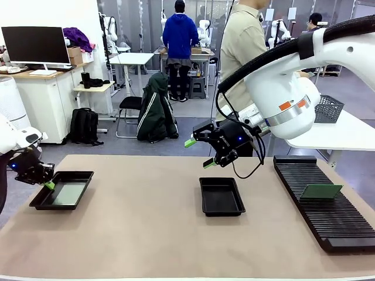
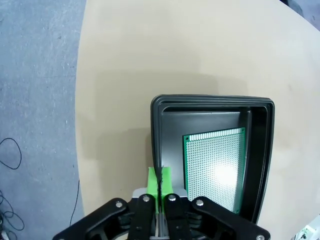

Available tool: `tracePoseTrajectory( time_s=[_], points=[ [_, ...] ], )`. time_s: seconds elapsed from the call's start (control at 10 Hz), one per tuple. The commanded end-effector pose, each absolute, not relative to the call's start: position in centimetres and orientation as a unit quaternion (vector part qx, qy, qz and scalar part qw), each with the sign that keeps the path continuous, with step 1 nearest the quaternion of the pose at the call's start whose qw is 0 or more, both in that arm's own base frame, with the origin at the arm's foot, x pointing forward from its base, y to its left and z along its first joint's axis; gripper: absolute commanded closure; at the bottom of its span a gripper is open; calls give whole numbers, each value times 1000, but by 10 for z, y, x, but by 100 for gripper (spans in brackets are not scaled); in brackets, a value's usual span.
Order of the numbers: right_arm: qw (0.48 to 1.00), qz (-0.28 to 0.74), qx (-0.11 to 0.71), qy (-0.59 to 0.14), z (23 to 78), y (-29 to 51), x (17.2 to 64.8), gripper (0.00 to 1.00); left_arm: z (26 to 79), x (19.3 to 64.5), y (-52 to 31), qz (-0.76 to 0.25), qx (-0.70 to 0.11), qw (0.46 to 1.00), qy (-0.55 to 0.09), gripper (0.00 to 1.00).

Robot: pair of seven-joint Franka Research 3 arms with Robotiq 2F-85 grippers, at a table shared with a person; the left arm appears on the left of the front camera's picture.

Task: Inspect and transfer BCBs to ESD trays.
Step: Pick up the ESD tray and place it on the left side of the table.

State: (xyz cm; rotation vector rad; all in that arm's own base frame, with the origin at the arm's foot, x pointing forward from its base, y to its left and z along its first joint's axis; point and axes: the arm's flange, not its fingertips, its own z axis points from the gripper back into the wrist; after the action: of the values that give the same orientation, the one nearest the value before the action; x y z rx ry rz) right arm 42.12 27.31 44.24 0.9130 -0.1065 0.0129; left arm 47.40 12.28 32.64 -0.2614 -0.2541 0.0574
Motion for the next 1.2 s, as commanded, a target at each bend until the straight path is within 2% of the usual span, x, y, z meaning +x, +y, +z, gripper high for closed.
tracePoseTrajectory(
  time_s=[0.0, 0.7, 1.1],
  points=[
    [896, 4, 440, -52, 442, 274, 421, 0, 313, 482, 130, 21, -141, 981, -134, 97],
    [896, 4, 440, -52, 442, 274, 421, 0, 293, 480, 127, 19, -138, 981, -136, 97],
    [896, 4, 440, -52, 442, 274, 421, 0, 302, 481, 124, 29, -137, 983, -121, 97]
  ],
)
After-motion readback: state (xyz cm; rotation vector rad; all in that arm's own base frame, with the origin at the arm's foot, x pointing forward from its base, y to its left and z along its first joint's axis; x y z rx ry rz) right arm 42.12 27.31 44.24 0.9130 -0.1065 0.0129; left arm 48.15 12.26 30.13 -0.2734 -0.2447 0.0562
